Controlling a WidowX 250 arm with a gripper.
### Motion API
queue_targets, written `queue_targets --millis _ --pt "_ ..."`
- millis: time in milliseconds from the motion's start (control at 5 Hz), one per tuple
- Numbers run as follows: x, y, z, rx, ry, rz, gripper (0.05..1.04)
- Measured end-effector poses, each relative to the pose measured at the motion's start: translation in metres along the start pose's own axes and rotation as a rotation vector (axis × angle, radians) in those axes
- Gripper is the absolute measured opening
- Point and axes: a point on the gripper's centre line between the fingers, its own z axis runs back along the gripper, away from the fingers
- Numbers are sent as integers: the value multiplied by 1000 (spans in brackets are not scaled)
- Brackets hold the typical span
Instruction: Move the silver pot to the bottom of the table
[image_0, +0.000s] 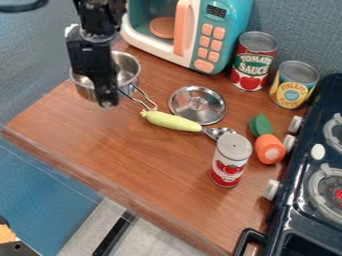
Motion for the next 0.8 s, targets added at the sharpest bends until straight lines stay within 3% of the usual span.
queue_targets --millis 400,600,800 --pt "-41 51 -8 25 20 -117 78" --pt "-50 70 -17 57 31 -160 78" --pt "-56 77 -39 75 -9 -196 78"
